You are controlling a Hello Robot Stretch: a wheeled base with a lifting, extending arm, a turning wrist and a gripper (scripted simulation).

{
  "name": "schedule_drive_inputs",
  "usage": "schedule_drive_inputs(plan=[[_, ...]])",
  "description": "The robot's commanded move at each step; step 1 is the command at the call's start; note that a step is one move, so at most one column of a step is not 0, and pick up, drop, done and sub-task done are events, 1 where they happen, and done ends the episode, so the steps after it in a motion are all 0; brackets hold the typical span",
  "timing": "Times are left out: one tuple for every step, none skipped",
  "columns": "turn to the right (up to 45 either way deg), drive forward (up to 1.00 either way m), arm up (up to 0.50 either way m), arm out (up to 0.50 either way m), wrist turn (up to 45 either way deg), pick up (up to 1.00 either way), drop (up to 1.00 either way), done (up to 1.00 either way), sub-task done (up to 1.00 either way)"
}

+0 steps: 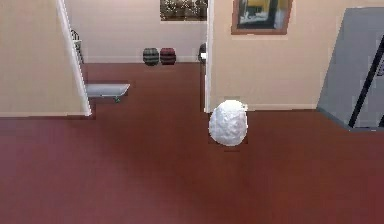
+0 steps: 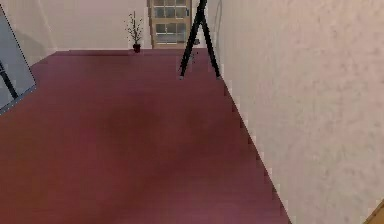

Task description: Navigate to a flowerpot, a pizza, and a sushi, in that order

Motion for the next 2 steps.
schedule_drive_inputs(plan=[[-9.0, 0.00, 0.00, 0.00, 0.0, 0.00, 0.00, 0.00, 0.00], [0.0, 0.20, 0.00, 0.00, 0.0, 0.00, 0.00, 0.00, 0.00]])
